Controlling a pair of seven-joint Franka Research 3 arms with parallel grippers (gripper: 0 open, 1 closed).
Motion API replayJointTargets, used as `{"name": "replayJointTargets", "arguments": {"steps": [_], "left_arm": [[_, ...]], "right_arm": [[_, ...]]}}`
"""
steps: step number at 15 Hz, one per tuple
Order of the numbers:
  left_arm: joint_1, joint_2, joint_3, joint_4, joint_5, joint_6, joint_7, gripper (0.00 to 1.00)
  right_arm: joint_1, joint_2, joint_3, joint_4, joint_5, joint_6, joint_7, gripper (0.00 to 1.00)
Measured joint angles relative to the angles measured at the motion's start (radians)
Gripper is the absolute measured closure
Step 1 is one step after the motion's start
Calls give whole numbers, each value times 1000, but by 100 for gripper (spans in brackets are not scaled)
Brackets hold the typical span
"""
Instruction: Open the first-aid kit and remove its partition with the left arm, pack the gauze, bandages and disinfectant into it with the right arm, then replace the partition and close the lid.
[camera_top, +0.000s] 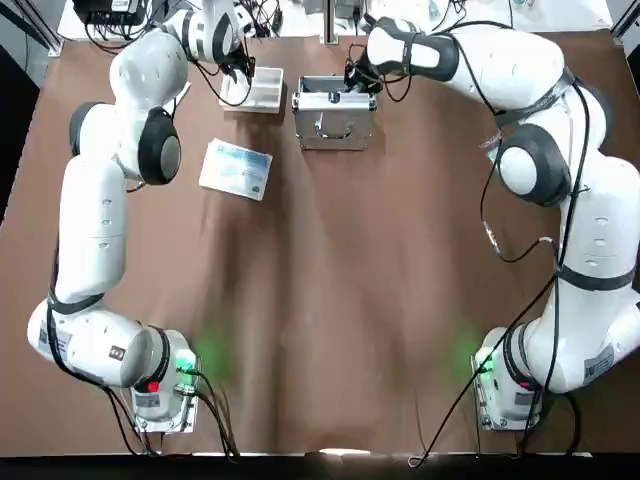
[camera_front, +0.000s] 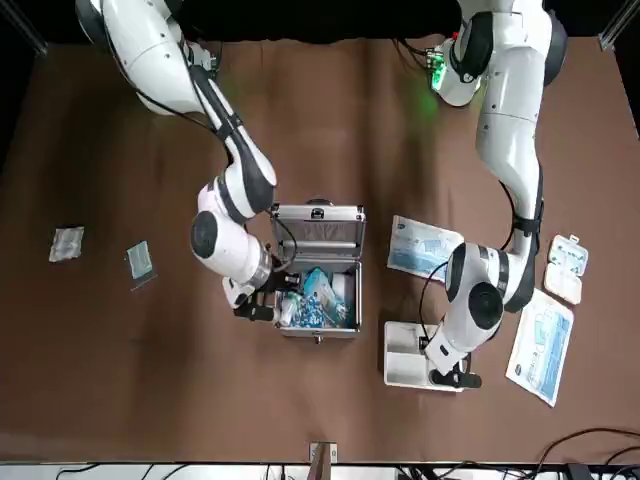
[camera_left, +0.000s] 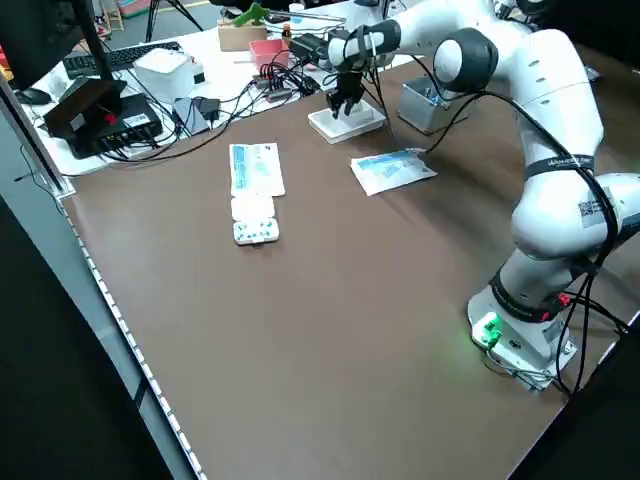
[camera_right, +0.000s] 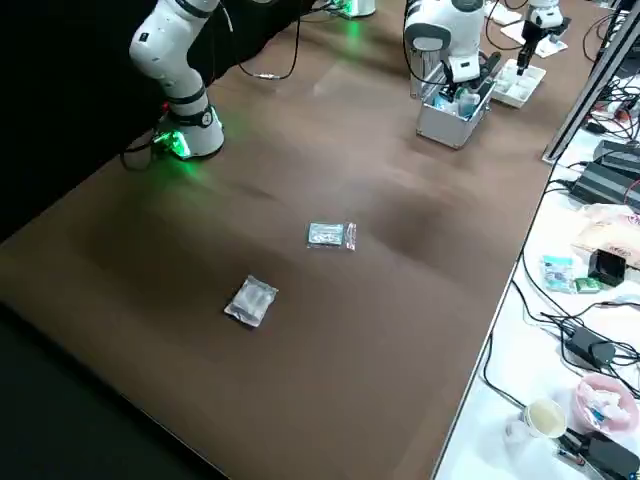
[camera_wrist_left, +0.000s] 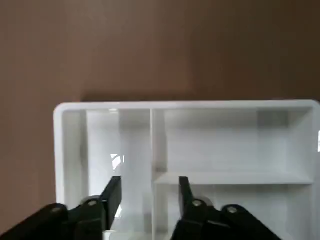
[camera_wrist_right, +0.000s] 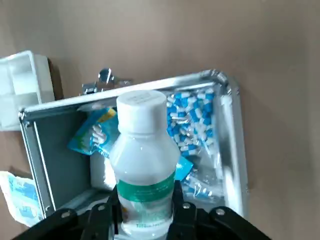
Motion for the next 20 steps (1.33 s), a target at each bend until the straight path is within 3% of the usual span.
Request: {"name": "replayJointTargets", "arguments": {"steps": [2,5,8,16,20], "left_arm": [[5,-22,0,7,0,-3,0,29],[8,-87,1,14,0,-89,0,2],[8,-179,0,19,0,-201,-1,0],[6,-488,-3,22,0,-512,-2,0],[6,-579,-3,16,0,-592,-2,0]], "right_arm": [[8,4,0,0,11,0,3,56],[17,4,0,2,17,0,3,29],[26,4,0,4,17,0,3,2],[-41,3,-26,64,18,-65,11,1],[-140,-6,-31,125,6,-228,8,1]]}}
